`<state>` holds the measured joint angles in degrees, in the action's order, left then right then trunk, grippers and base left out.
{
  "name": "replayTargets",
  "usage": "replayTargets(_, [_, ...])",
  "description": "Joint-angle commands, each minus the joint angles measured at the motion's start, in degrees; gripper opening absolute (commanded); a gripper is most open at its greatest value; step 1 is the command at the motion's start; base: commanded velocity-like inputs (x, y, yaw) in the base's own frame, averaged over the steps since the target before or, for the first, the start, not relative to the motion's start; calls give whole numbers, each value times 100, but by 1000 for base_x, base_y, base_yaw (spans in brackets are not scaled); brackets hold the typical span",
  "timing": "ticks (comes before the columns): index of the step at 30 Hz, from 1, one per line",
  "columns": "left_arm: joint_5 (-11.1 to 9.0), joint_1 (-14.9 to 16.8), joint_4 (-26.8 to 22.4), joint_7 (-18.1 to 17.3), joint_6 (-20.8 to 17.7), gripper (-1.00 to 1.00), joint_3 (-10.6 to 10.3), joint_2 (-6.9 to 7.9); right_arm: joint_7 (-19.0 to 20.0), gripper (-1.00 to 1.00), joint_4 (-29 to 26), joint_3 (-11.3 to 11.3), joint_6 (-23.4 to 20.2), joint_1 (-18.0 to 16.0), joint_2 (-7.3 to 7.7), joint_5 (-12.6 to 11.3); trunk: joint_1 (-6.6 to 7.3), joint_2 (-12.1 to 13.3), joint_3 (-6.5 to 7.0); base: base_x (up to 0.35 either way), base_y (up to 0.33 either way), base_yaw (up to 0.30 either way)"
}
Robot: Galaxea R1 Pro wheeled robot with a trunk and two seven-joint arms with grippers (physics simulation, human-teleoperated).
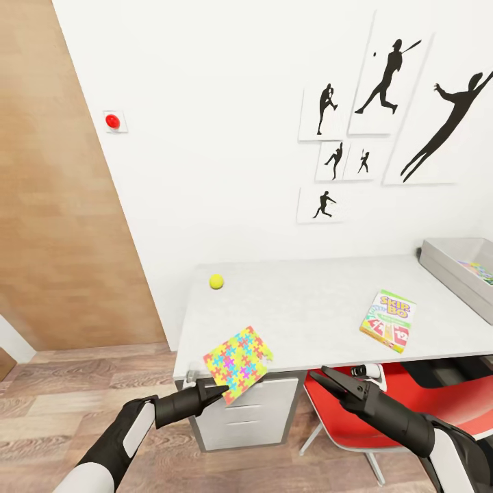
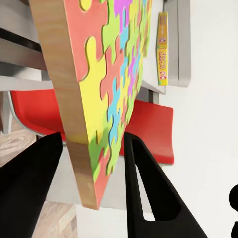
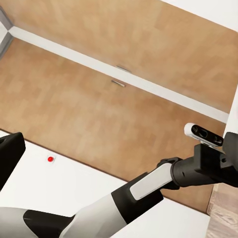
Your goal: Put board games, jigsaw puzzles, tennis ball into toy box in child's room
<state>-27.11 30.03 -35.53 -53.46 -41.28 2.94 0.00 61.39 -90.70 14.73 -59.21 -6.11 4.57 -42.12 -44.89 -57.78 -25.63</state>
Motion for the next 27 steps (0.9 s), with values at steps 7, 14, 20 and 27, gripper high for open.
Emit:
replayTargets(7, [-7,3,2,-15,-22,-100,-2,0,22,100,0,5,-19,-4,0,11,44,76,30,0,0,0])
replayTargets(14, [-6,3,2,-15,-26,-100,-4,0,22,100,0,4,-20,-4,0,11,197,357,156,0,0,0])
replayTargets(20, [-10,3,2,-15,-29,-100,-2,6,22,100,0,4,-19,-4,0,11,329,598,263,0,0,0])
replayTargets(27, [-14,3,-4,-27,-31,-100,9,10,-26,100,-7,-27,-12,-4,-7,18,483,878,389,0,0,0])
